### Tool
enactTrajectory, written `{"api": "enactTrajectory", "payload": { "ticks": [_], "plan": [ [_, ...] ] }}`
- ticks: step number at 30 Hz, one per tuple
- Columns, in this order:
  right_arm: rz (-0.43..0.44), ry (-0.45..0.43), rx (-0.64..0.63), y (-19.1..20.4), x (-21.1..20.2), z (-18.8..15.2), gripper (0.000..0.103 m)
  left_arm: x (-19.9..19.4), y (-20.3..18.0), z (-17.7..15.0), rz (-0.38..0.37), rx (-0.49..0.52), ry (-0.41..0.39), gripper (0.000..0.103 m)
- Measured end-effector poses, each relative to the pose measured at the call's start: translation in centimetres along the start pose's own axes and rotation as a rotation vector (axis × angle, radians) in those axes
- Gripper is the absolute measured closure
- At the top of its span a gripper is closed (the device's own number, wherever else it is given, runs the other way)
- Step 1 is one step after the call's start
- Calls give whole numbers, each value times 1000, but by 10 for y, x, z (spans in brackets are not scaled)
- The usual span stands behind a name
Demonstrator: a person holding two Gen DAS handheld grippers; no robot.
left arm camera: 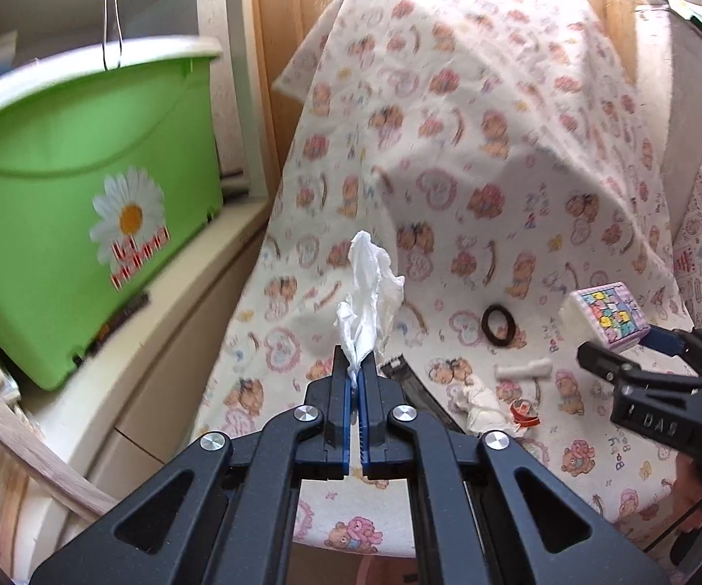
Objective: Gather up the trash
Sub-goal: 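Grasp the pink bear-print box with the right gripper while the left holds the tissue, then carry the tissue and the box down over the pink wastebasket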
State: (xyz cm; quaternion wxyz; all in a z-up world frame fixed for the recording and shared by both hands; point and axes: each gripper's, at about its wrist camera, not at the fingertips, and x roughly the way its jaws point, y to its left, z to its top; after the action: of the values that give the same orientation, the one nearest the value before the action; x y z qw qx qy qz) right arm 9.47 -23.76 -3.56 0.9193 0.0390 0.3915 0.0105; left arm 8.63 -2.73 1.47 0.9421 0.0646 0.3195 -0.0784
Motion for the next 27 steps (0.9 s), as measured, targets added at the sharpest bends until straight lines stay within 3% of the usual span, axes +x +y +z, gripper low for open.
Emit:
{"api": "enactTrajectory", "payload": {
  "ticks": [5, 7, 10, 13, 16, 19, 22, 27],
  "plan": [
    [-70, -80, 39, -15, -23, -1, 29, -16, -1, 1, 1, -8, -50, 101],
    [-72, -102, 32, -17, -32, 0, 29, -18, 1, 4, 13, -37, -39, 101],
    [-65, -111, 20, -14, -42, -1, 29, -27, 6, 12, -32, -91, -12, 101],
    [-40, -118, 8, -8, -60, -5, 29, -37, 0, 18, -13, -35, 46, 101],
    [12, -109, -12, 0, -83, -13, 29, -62, -3, 15, -77, -14, 31, 101],
    [48, -132, -71, 17, -110, -26, 29, -80, -10, 6, -62, 18, 43, 101],
    [62, -143, -100, 32, -131, -39, 29, -90, -15, -4, -44, 20, 119, 101],
    [108, -147, -82, 50, -165, -55, 29, -110, -19, -20, -99, 9, 123, 101]
  ]
}}
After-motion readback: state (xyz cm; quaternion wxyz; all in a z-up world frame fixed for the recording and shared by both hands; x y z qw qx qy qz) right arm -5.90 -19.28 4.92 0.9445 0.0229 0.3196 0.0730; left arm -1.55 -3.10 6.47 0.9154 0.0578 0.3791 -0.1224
